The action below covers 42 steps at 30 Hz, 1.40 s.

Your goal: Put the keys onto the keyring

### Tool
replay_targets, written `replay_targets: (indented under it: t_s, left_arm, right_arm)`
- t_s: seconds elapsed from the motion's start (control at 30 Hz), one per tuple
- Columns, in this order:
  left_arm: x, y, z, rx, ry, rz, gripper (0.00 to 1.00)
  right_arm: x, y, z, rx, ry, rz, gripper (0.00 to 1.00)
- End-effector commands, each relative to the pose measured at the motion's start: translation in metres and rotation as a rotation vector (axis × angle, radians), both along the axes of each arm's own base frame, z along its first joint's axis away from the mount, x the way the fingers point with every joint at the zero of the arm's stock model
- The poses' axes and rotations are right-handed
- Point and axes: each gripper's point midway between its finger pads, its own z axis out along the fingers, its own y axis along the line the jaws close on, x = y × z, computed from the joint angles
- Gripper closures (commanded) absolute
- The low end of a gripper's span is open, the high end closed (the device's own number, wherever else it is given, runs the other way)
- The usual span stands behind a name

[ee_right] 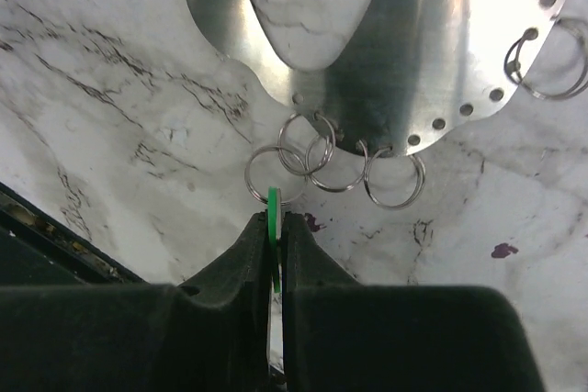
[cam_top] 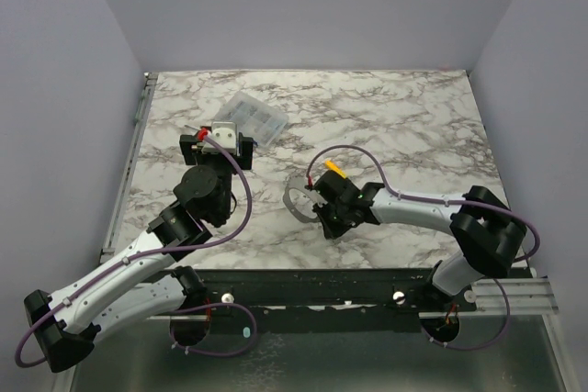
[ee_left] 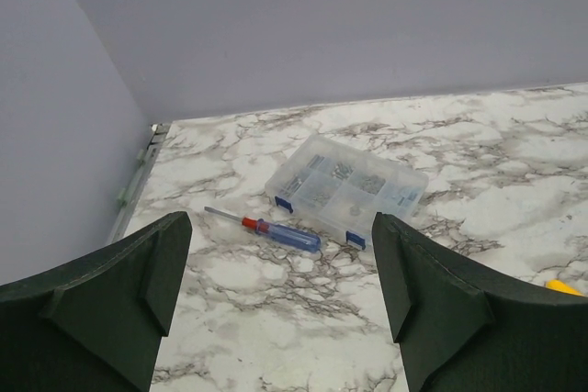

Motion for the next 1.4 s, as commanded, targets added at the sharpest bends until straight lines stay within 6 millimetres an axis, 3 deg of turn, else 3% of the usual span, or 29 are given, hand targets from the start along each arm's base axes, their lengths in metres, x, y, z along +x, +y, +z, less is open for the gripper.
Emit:
replay_targets:
  t_s: [0.0,0.1,0.23,0.37,0.43,0.6,0.7,0.77,0.9,1.07,1.27,1.37]
  left_arm:
    - [0.001,-0.002,0.002,-0.023,-0.011,-0.015,0.14]
    - [0.001,-0.002,0.002,-0.024,-0.011,-0.016,0.14]
    - [0.001,-0.002,0.002,-0.022,-0.011,-0.015,0.14]
    - [0.001,-0.002,0.002,-0.022,-0.011,-0.015,0.14]
    - [0.001,-0.002,0.002,-0.023,-0.012,-0.017,0.14]
    - [0.001,-0.003,0.002,-0.025,-0.013,-0.021,0.14]
    - [0.002,-0.003,0.001,-0.021,-0.009,-0.020,0.14]
    - [0.002,-0.003,0.001,-0.021,-0.010,-0.023,0.14]
    - [0.001,-0.003,-0.001,-0.015,-0.007,-0.021,0.14]
    - [0.001,-0.003,-0.001,-0.016,-0.008,-0.024,0.14]
    - [0.003,-0.006,-0.002,-0.012,-0.004,-0.032,0.14]
    - [0.003,-0.006,-0.002,-0.011,-0.003,-0.033,0.14]
  right_arm:
    - [-0.022,-0.006,-0.004,0.009,0.084,-0.024,0.91]
    - [-0.027,-0.009,-0.007,0.008,0.107,-0.048,0.79]
    - [-0.030,-0.020,-0.009,-0.020,0.119,-0.129,0.54]
    - [-0.029,-0.022,0.011,0.032,0.090,-0.199,0.47]
    - [-0.017,-0.026,0.029,0.061,0.008,-0.245,0.46]
    - [0.020,-0.029,0.070,0.170,-0.220,-0.357,0.46]
    - [0.032,-0.028,0.072,0.220,-0.279,-0.412,0.49]
    - [0.035,-0.029,0.063,0.224,-0.282,-0.454,0.53]
    - [0.029,-0.023,0.037,0.221,-0.226,-0.448,0.61]
    - [0.009,0.004,0.012,0.256,-0.065,-0.364,0.68]
    - [-0.007,0.029,0.006,0.345,0.043,-0.285,0.71]
    - [-0.007,0.038,0.013,0.380,0.048,-0.251,0.71]
